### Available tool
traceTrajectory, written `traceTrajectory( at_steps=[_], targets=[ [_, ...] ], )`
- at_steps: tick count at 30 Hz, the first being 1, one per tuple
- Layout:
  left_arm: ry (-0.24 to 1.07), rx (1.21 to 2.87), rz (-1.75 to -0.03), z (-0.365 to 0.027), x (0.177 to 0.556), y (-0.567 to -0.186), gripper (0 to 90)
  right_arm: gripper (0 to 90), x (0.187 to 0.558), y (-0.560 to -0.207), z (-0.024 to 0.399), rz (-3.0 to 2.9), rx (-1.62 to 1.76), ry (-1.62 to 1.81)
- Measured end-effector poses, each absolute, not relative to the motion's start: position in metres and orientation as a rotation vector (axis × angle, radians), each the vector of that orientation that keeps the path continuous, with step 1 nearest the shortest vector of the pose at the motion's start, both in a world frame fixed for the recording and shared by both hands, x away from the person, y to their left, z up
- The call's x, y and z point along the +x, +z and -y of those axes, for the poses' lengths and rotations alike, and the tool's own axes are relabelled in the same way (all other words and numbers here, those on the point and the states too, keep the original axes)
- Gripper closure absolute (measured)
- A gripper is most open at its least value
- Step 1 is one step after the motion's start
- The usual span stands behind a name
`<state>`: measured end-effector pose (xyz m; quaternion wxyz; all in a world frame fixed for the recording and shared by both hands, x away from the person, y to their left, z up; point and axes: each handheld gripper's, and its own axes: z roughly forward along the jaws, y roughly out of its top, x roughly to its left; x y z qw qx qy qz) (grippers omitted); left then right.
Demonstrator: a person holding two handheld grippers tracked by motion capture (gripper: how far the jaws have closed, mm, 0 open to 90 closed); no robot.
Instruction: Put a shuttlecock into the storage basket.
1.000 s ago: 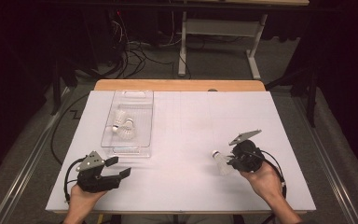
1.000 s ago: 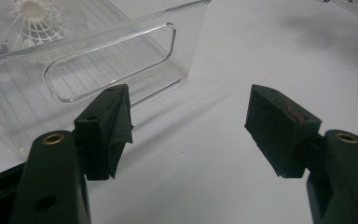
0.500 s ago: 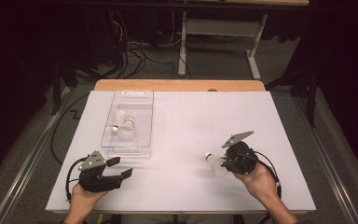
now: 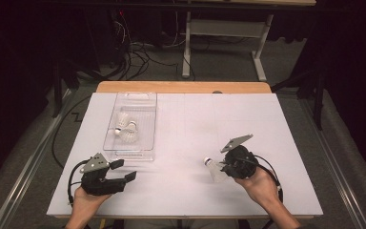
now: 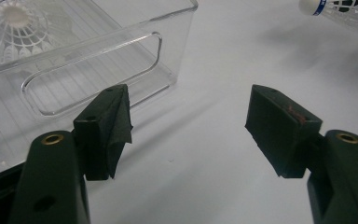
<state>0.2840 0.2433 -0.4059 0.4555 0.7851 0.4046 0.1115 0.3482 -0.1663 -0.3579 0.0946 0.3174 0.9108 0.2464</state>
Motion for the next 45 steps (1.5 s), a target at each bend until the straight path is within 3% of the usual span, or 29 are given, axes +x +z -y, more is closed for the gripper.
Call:
traceTrajectory(
  at_steps=[45],
  targets=[
    [0.250,2.000,-0.908,-0.215,0.292,-0.389,31.2,89.7,0.345,-0.355,0.137,-2.765,0.808,0.744]
  ],
)
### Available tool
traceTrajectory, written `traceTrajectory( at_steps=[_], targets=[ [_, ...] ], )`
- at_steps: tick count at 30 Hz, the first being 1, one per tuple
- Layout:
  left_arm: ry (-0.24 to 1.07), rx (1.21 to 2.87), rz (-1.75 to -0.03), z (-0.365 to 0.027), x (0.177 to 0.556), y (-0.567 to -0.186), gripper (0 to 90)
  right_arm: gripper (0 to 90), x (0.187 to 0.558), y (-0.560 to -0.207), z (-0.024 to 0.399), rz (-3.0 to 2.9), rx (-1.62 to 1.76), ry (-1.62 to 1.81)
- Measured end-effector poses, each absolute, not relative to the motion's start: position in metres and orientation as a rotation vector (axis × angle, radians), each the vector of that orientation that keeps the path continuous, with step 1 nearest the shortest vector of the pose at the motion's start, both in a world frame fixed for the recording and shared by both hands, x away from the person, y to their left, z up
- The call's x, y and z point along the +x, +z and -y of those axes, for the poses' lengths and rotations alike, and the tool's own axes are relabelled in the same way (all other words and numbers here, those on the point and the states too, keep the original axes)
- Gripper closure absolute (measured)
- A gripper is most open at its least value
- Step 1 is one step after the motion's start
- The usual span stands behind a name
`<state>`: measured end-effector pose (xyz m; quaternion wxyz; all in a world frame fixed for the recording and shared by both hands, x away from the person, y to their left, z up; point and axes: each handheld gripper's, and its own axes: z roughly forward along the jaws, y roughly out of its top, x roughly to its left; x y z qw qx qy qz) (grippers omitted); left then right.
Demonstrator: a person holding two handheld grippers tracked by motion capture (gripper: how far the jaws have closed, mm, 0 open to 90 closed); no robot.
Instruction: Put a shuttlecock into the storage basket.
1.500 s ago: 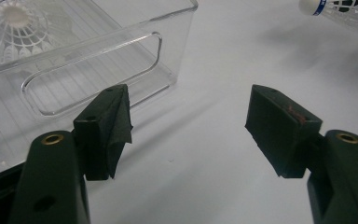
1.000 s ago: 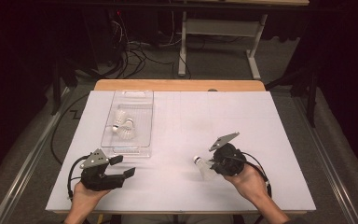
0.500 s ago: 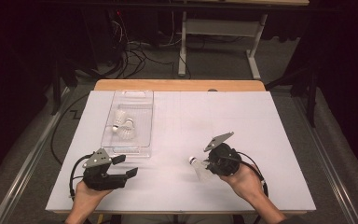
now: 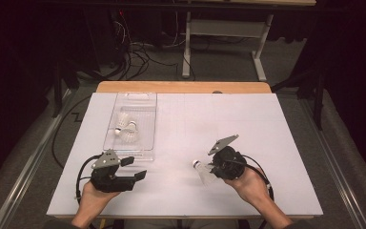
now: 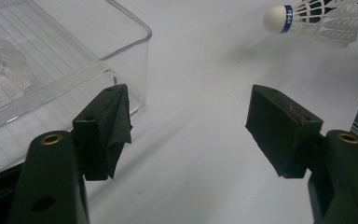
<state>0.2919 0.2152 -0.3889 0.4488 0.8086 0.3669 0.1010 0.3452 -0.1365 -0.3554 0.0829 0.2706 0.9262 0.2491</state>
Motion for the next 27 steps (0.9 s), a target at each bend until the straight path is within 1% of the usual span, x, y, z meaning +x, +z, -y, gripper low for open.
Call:
traceTrajectory(
  at_steps=[27],
  targets=[
    [0.238,2.009,-0.833,-0.183,0.305,-0.377,31.5,89.7,0.345,-0.352,0.135,-2.766,0.798,0.740]
  ],
)
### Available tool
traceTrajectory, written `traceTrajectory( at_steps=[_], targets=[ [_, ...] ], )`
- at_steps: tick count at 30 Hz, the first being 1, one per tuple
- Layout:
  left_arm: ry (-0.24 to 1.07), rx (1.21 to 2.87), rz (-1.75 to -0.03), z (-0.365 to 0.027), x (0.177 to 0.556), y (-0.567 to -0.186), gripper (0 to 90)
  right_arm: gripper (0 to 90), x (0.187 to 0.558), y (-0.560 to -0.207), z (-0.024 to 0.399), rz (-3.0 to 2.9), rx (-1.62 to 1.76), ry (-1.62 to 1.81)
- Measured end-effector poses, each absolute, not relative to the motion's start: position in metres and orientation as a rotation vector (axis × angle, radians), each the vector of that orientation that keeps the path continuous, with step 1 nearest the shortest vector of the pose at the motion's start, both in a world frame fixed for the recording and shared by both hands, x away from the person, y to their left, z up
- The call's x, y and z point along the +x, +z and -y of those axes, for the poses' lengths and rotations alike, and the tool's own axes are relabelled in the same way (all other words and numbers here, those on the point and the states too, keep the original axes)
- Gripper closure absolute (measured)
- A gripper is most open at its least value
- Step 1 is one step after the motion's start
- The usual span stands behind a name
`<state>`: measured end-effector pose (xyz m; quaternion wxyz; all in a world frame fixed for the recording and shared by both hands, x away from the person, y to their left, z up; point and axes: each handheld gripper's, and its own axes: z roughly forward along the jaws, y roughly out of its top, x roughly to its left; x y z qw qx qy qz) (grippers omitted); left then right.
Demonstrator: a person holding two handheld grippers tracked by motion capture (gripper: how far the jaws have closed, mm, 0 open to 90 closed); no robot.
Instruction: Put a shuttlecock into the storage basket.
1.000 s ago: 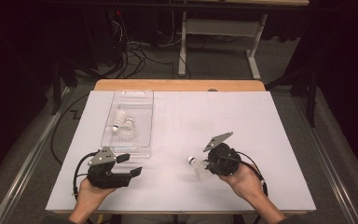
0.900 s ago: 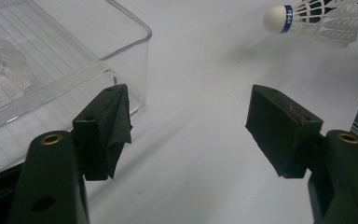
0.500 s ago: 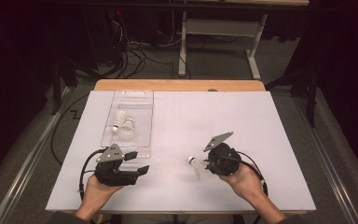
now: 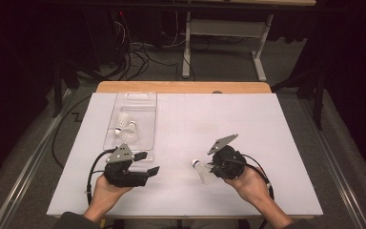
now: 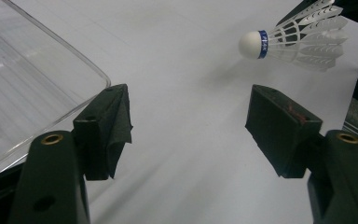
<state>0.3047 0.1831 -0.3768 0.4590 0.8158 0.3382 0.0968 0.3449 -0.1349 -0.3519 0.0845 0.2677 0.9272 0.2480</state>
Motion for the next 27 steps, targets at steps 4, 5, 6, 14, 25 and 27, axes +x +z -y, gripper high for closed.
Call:
traceTrajectory(
  at_steps=[4,5,6,14,25,27],
  targets=[
    [0.241,2.027,-0.820,-0.177,0.307,-0.374,31.5,89.7,0.345,-0.351,0.135,-2.768,0.791,0.741],
    [0.243,2.034,-0.816,-0.175,0.308,-0.373,31.5,89.7,0.345,-0.351,0.135,-2.768,0.792,0.740],
    [0.244,2.043,-0.810,-0.174,0.309,-0.372,31.6,89.7,0.345,-0.351,0.135,-2.767,0.791,0.741],
    [0.260,2.124,-0.777,-0.161,0.315,-0.363,32.8,89.7,0.345,-0.351,0.134,-2.772,0.788,0.740],
    [0.254,2.283,-0.716,-0.140,0.322,-0.351,34.3,89.7,0.345,-0.351,0.132,-2.784,0.765,0.740],
    [0.244,2.300,-0.709,-0.138,0.324,-0.349,34.2,89.7,0.345,-0.352,0.132,-2.785,0.757,0.743]
  ],
)
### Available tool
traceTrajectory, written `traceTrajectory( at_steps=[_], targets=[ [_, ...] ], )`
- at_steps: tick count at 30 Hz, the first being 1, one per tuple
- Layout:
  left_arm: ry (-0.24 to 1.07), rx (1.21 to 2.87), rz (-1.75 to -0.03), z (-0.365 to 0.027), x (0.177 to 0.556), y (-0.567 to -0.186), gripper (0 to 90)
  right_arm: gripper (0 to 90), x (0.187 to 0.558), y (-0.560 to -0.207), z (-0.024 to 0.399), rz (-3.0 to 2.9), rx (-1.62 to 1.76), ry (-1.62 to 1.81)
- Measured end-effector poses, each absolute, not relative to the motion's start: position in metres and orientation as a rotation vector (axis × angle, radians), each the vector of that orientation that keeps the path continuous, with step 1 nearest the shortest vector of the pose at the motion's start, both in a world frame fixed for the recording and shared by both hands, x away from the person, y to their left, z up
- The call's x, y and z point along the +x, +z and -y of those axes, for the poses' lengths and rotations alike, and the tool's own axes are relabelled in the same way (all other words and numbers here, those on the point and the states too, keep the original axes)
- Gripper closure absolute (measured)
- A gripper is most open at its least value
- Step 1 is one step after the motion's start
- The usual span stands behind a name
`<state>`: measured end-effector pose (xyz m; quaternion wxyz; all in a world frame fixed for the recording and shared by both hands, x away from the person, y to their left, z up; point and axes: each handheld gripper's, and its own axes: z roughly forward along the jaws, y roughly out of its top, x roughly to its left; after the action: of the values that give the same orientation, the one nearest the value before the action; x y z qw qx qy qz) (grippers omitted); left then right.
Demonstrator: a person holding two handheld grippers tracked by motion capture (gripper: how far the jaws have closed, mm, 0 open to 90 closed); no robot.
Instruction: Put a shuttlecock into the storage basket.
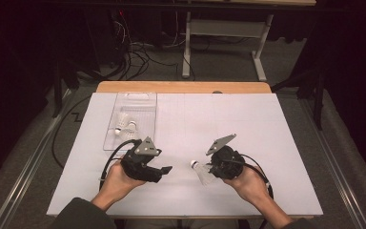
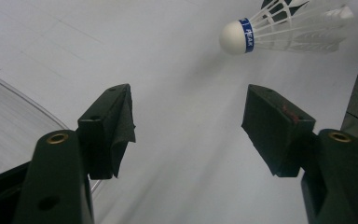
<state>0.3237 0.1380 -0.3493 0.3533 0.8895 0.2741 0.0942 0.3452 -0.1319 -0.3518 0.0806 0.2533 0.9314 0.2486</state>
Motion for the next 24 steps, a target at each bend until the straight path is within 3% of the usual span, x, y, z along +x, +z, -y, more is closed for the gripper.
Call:
traceTrajectory(
  at_steps=[24],
  targets=[
    [0.166,2.519,-0.565,-0.102,0.331,-0.348,31.6,89.7,0.344,-0.353,0.120,-2.821,0.691,0.745]
  ],
)
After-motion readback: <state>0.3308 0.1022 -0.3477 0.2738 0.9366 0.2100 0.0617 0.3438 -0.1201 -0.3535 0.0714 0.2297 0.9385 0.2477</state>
